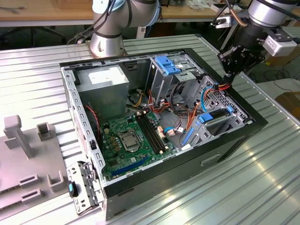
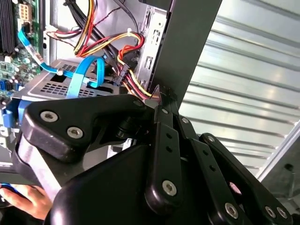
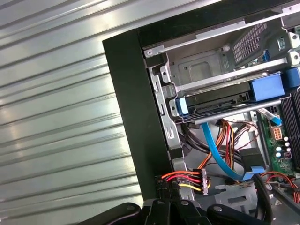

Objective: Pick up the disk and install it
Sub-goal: 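Insert the first disk wire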

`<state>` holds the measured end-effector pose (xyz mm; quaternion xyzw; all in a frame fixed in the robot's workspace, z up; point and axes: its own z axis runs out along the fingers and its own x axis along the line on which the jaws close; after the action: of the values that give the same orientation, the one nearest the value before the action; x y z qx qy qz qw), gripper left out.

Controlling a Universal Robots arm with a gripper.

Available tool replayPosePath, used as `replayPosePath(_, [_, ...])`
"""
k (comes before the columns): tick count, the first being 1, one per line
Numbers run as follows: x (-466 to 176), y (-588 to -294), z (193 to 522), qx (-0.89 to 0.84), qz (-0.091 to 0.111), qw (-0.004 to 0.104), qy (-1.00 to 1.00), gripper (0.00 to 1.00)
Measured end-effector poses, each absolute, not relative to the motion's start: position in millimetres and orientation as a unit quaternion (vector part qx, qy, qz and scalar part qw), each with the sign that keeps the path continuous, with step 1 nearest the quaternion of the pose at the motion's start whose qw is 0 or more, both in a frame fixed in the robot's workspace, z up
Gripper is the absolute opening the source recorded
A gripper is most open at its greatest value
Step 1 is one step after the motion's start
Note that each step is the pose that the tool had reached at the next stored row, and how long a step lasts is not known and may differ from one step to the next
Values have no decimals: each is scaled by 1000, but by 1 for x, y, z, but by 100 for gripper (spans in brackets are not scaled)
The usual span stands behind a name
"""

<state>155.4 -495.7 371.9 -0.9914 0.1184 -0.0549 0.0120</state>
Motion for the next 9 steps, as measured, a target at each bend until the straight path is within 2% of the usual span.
replayPosePath(6, [155, -496, 372, -995, -63, 15, 78, 11])
replayPosePath(8, [155, -496, 372, -995, -66, 14, 70, 11])
replayPosePath(9, [155, -496, 372, -995, -67, 10, 67, 11])
